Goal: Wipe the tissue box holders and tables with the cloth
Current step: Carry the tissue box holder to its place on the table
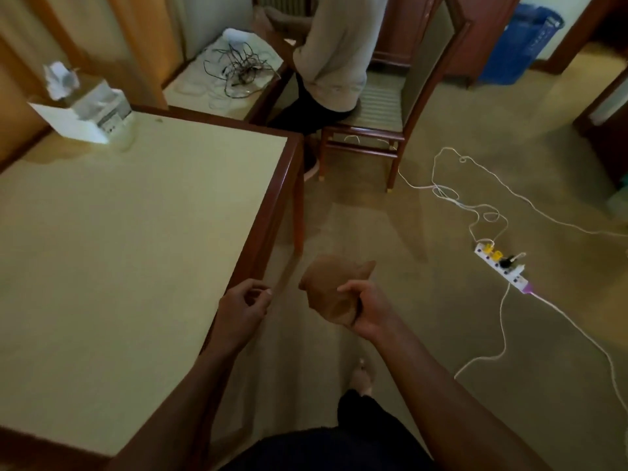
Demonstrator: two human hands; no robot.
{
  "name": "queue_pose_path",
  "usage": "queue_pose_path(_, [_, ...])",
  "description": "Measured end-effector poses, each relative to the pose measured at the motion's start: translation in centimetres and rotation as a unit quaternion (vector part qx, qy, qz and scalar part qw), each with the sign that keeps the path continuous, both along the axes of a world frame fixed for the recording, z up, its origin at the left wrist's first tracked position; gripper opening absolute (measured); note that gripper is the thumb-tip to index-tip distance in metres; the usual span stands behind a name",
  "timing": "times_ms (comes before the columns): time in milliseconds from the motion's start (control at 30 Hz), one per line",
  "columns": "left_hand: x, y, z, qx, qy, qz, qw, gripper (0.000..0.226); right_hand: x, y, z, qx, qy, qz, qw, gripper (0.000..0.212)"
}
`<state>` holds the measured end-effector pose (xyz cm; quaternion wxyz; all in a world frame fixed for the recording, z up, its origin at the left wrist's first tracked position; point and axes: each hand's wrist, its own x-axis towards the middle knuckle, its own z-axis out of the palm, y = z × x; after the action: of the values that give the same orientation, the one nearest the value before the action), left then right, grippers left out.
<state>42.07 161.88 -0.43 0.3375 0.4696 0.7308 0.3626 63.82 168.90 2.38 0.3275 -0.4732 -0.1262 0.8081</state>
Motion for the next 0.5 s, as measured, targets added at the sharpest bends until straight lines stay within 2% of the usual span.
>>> queue_pose_path(167, [1.8, 6.5, 1.0, 0.010, -0.011, 0.116, 0.993, 0.011, -0.4, 9.6, 1.2, -0.001, -0.067, 0.116, 0.991, 0.050])
queue_pose_path(300, [1.5, 10.6, 1.8, 0.022, -0.013, 0.235, 0.972, 0.012, -3.3, 16.6, 1.5, 0.031, -0.111, 0.183, 0.976, 0.051])
queue_pose_path(500, [-3.3, 15.1, 1.0, 0.021, -0.012, 0.334, 0.942, 0.009, -10.4, 23.9, 2.1, 0.106, -0.086, 0.310, 0.941, 0.059])
